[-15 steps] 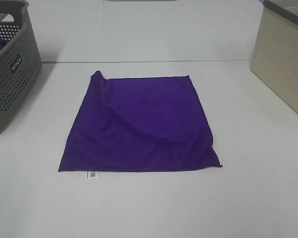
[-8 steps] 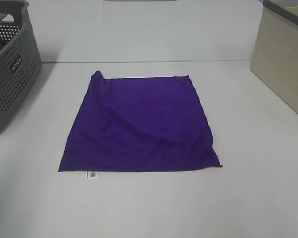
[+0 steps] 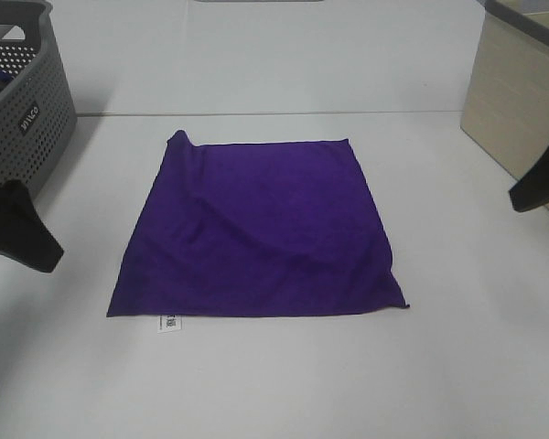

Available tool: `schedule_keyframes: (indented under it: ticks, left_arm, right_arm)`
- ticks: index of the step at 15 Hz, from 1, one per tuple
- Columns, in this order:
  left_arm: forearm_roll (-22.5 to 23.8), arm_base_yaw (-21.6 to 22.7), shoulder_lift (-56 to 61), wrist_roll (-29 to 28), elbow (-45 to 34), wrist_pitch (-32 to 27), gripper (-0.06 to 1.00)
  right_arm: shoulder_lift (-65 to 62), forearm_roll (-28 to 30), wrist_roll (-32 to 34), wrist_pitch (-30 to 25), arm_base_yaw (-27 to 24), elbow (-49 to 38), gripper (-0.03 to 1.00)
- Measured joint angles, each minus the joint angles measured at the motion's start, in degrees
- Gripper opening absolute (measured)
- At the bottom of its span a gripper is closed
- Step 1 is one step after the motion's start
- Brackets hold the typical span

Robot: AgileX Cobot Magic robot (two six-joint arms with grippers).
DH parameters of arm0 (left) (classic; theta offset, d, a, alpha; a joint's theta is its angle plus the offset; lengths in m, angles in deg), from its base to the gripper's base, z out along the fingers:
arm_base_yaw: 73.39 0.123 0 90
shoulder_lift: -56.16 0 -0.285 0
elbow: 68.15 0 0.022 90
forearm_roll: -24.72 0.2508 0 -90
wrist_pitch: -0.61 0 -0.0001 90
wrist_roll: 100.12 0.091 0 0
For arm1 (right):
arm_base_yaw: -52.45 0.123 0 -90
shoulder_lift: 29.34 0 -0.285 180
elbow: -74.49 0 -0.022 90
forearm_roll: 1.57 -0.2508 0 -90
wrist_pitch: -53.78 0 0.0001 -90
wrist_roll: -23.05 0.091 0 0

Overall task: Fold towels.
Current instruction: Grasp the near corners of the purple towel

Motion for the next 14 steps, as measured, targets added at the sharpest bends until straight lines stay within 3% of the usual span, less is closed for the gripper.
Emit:
schedule_keyframes:
  ticks: [2,3,7,10,14]
  left_arm:
    - [-8.65,3.5,-7.1,10.31,0.0,0.8,0.99]
    - [-11.86,4.07,-10.37,14.55,0.06,1.89,0.99]
    - [-19.6,4.13,-20.4,23.09,0.11,5.21,0.99]
    - [-23.55,4.13,-24.18,26.76,0.17,7.73,0.99]
    - [-25.15,4.13,-24.81,27.56,0.17,7.85,0.99]
  right_arm:
    - [7.33,-15.99,-15.01,-6.88,-2.64,0.0,0.77]
    - [9.85,-18.68,-17.42,-7.05,-2.75,0.0,0.77]
    - [13.12,-12.43,-15.87,4.64,-2.52,0.0,0.77]
    - [13.52,-11.34,-11.29,6.7,-2.52,0.0,0.77]
    - [23.32,-11.4,-10.83,7.33,-1.66,0.06,0.88]
